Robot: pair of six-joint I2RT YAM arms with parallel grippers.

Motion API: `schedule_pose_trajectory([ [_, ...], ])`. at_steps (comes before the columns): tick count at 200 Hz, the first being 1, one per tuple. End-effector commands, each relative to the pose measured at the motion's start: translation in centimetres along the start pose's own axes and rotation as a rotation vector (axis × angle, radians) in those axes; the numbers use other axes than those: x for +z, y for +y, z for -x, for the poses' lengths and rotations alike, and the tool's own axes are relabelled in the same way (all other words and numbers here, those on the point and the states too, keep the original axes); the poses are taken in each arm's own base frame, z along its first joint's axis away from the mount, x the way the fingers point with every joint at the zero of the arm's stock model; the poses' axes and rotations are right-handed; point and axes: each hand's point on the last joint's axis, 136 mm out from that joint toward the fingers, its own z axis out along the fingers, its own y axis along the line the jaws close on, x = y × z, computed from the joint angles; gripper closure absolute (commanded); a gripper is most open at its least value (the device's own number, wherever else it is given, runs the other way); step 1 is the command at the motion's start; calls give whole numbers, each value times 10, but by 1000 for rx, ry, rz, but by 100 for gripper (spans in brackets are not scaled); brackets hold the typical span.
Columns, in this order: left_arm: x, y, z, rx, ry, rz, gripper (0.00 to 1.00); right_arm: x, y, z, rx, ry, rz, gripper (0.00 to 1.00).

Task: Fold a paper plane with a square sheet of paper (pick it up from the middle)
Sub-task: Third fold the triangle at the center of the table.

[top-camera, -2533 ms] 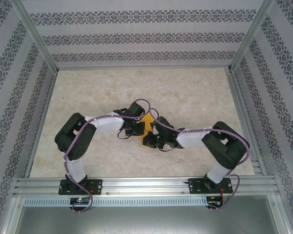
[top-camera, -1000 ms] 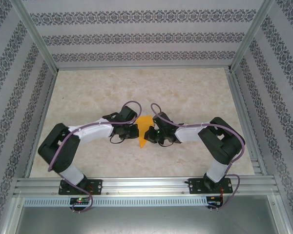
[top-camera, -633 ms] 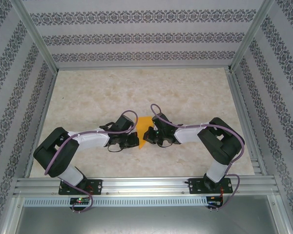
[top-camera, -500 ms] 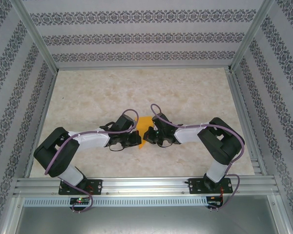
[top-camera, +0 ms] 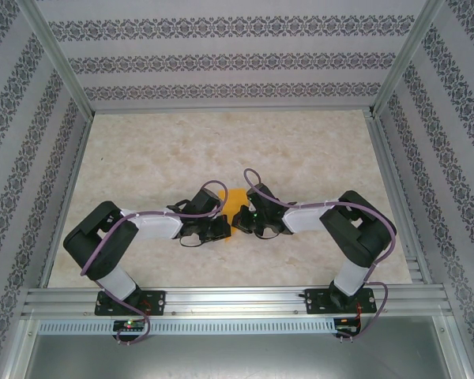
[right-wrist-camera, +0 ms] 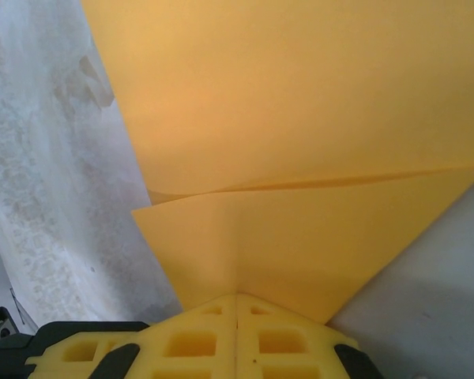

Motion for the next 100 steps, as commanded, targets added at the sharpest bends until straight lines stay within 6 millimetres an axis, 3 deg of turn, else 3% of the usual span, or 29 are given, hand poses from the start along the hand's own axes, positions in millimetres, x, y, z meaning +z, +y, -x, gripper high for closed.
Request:
schedule_pose_trajectory([
  [1, 3, 23, -16, -17, 31, 90, 100, -11, 17, 4, -88, -32, 54, 100],
  [26, 4, 24, -16, -20, 29, 91, 100, -11, 19, -2, -109, -15, 56, 100],
  [100, 0, 35, -24, -20, 36, 131, 100, 8, -7, -7, -60, 32, -3, 100],
])
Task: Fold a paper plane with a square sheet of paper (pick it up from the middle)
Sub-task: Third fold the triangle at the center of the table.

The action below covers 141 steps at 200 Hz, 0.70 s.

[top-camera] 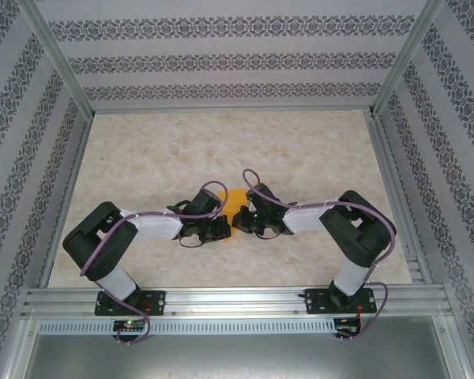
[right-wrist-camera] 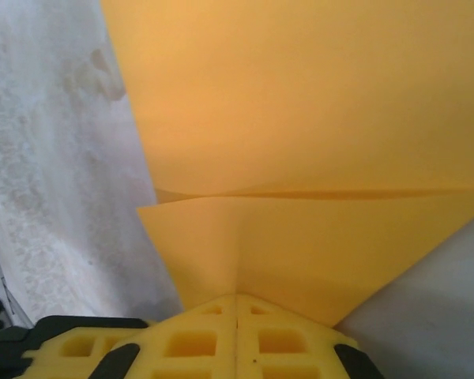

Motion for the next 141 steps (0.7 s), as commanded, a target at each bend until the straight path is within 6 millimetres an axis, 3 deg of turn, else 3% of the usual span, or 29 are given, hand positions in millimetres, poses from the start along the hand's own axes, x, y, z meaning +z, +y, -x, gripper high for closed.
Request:
schedule_pose_trajectory([
  [1, 1, 33, -23, -25, 47, 121, 100, 6, -6, -4, -16, 22, -11, 100],
  [31, 1, 45, -32, -40, 88, 169, 100, 1, -21, 10, -30, -2, -48, 100],
  [66, 1, 64, -46, -68, 139, 238, 100, -13, -42, 42, -23, -60, -67, 100],
  [100, 5, 62, -50, -67, 156, 216, 100, -24, -63, 72, -12, -97, -115, 100],
  [123, 4, 58, -50, -52, 154, 210, 100, -33, -63, 89, -11, -142, -117, 100],
  [141, 5, 55, -48, -40, 149, 204, 100, -45, -46, 98, -37, -179, -86, 100],
])
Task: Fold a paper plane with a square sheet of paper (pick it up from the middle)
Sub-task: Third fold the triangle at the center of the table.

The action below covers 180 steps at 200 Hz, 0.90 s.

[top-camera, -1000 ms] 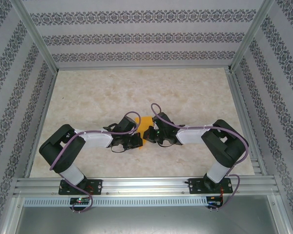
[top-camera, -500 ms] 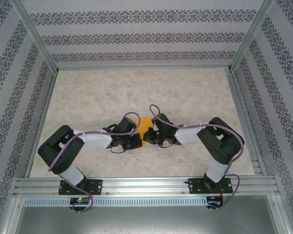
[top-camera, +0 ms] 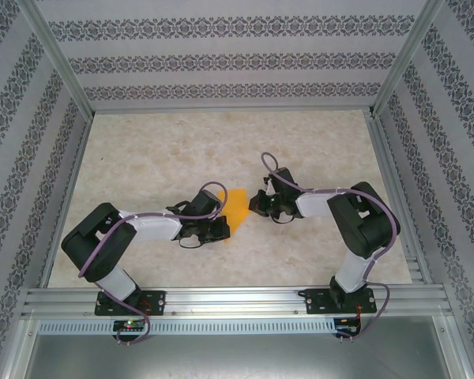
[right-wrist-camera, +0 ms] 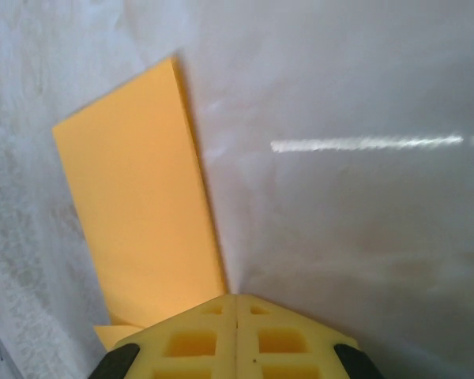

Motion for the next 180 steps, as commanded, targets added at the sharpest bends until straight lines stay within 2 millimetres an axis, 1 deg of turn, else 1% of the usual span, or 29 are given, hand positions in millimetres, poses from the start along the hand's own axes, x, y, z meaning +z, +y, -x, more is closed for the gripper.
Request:
schedule_pose_trajectory([
  [1, 6, 51, -44, -40, 143, 190, 100, -13, -2, 23, -42, -84, -51, 100],
  [18, 5, 45, -39, -25, 132, 177, 100, -24, 19, 22, -79, -96, -8, 100],
  [32, 4, 39, -35, -14, 121, 166, 100, -29, 31, 12, -110, -87, 5, 100],
  [43, 4, 35, -31, -5, 111, 159, 100, -30, 37, 2, -123, -77, 12, 100],
  [62, 4, 28, -26, 10, 96, 142, 100, -23, 43, -19, -123, -37, 28, 100],
  [79, 4, 22, -20, 25, 79, 128, 100, -11, 48, -36, -122, 12, 46, 100],
  [98, 2, 14, -14, 42, 60, 108, 100, 4, 53, -49, -124, 60, 65, 100],
  [115, 0, 5, -9, 65, 42, 80, 100, 14, 53, -55, -114, 87, 75, 100],
  [136, -5, -11, 0, 113, 0, 30, 100, 21, 42, -59, -100, 108, 45, 100],
  [157, -10, -23, 9, 159, -56, -16, 100, 24, 33, -61, -94, 119, 16, 100],
  [180, -8, -31, 18, 199, -91, -45, 100, 25, 27, -62, -85, 129, 7, 100],
])
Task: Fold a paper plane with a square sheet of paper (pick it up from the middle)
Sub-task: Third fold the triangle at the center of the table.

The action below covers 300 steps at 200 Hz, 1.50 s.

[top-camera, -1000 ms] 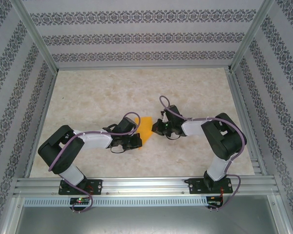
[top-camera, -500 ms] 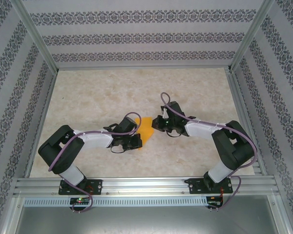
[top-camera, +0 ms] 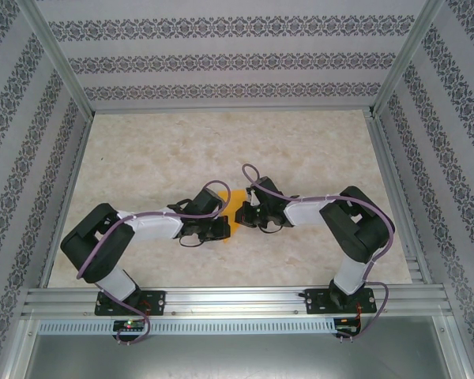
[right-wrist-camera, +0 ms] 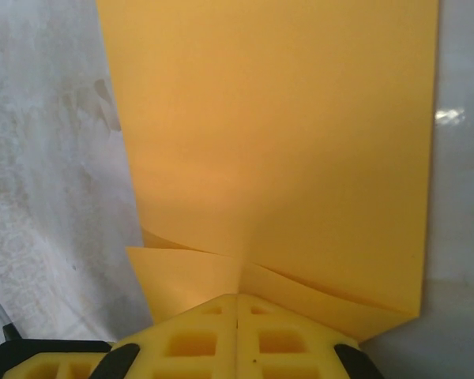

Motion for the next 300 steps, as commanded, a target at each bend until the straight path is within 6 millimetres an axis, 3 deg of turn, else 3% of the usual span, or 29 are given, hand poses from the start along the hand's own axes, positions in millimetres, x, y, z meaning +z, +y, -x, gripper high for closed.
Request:
schedule_pose_trajectory([
  [1, -2, -22, 15, 104, -79, -60, 100, 5, -10, -4, 21, 19, -15, 100],
  [50, 14, -24, 23, 124, -78, -72, 100, 10, -13, -6, 33, 36, -18, 100],
  [82, 23, -22, 17, 121, -36, -83, 100, 10, -17, -7, 46, 39, -26, 100],
  [124, 22, 5, -9, 117, 23, -25, 100, 12, -34, -9, 78, 42, -85, 100],
  [166, 14, 11, -38, 148, 96, -42, 100, 15, -53, -11, 112, 57, -153, 100],
  [243, 10, 24, -76, 199, 193, 14, 100, 14, -58, -10, 128, 58, -176, 100],
  [271, 9, 25, -75, 194, 182, 17, 100, 13, -56, -11, 127, 60, -171, 100],
  [300, -6, -2, -52, 221, 95, -16, 100, 8, -36, -4, 113, 41, -101, 100],
])
